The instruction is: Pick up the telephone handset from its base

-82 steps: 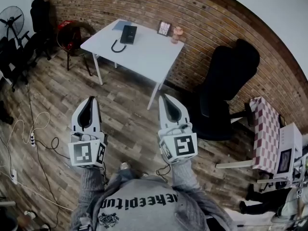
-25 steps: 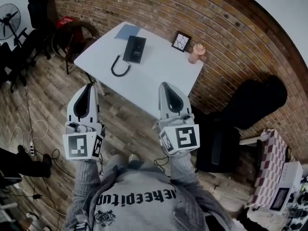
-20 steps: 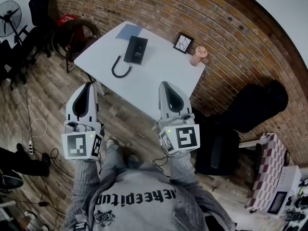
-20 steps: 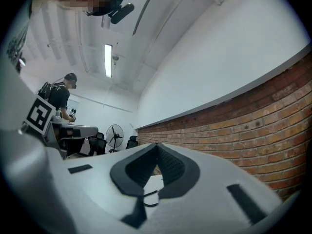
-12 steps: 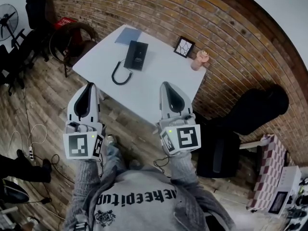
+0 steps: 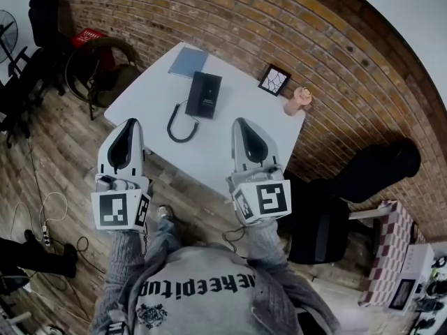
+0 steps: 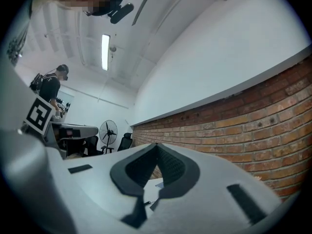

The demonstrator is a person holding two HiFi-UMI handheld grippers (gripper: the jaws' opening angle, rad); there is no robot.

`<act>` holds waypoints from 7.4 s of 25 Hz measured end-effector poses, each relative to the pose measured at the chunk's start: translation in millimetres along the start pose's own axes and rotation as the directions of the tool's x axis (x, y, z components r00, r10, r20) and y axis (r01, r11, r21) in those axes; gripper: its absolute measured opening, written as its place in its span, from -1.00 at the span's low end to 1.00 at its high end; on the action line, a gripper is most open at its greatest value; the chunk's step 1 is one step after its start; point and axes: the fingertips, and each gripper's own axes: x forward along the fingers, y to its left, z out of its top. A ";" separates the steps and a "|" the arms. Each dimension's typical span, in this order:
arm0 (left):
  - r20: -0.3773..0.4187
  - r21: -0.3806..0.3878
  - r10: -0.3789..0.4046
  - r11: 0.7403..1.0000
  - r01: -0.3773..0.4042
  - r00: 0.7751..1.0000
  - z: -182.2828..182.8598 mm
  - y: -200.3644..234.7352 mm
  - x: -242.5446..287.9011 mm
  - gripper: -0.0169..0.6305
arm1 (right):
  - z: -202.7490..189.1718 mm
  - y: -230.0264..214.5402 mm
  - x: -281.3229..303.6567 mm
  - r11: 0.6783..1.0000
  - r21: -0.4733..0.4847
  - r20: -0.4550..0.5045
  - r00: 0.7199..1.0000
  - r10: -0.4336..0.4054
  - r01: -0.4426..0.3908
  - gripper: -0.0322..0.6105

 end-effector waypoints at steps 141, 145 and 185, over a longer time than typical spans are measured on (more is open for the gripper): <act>-0.438 -0.832 -0.835 0.517 0.202 0.334 -431.7 -61.9 274.2 -0.65 | -341.8 -138.4 194.6 0.950 0.180 -0.572 0.813 -0.109 0.254 -0.88; -0.451 -0.825 -0.833 0.526 0.206 0.321 -430.9 -62.7 274.4 -0.65 | -338.8 -140.3 192.3 0.951 0.175 -0.570 0.814 -0.114 0.255 -0.89; -0.374 -0.787 -0.785 0.550 0.279 0.494 -331.3 -29.5 263.8 -0.73 | -270.4 -110.6 200.3 0.969 0.125 -0.476 0.870 -0.128 0.211 -0.89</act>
